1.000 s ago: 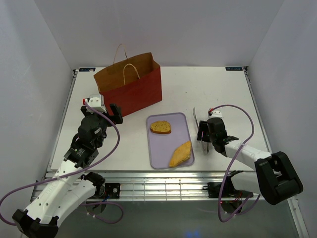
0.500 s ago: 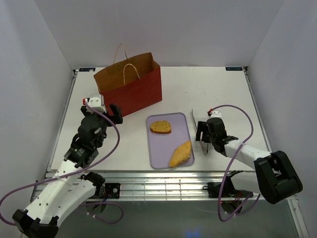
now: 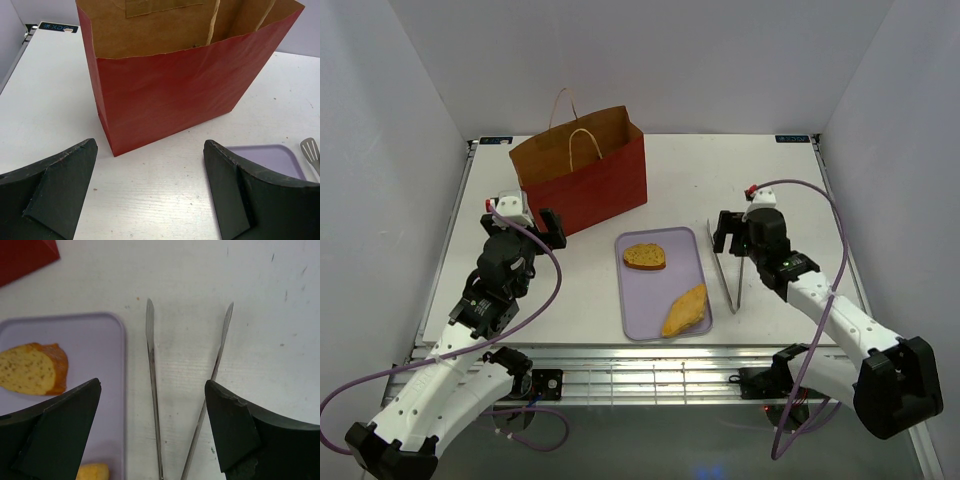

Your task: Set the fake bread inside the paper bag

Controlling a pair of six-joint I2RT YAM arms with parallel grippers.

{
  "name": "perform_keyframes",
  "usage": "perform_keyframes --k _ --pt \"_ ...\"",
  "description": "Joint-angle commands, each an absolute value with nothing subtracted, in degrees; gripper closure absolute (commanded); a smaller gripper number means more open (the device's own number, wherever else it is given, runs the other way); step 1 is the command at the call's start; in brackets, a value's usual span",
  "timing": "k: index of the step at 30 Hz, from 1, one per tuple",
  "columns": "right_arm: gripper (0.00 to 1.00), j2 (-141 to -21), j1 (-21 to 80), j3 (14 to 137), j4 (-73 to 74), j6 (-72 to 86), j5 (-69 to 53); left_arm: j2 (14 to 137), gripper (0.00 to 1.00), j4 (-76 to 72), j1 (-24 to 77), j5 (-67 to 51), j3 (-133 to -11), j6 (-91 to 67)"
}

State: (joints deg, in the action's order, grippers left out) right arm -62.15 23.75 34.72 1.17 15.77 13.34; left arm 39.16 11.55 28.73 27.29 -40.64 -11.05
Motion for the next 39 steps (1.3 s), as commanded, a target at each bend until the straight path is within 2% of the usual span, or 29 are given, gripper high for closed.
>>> perform_keyframes --k 1,7,11,17,28,39 --pt "0.1 -59.7 23.6 44.5 8.8 11.6 14.1 38.8 0.02 10.8 28.9 28.9 -40.3 -11.1" --pt "0.1 -57.0 24.7 54.2 16.2 10.6 18.9 39.7 0.02 11.0 28.9 29.5 -40.3 -11.2" --pt "0.1 -54.8 25.5 56.4 16.9 11.9 18.5 40.1 0.02 11.1 28.9 30.3 -40.3 -11.0" --pt "0.1 -53.5 25.8 55.8 18.3 13.9 17.7 40.3 0.02 10.7 28.9 31.1 -40.0 -10.6" --pt "0.1 -53.6 25.8 49.9 12.5 13.3 13.5 41.0 0.02 10.4 28.9 31.7 -39.7 -10.3" --pt "0.1 -55.8 25.8 50.8 14.1 13.8 13.7 41.2 0.02 10.5 28.9 31.6 -39.9 -10.3"
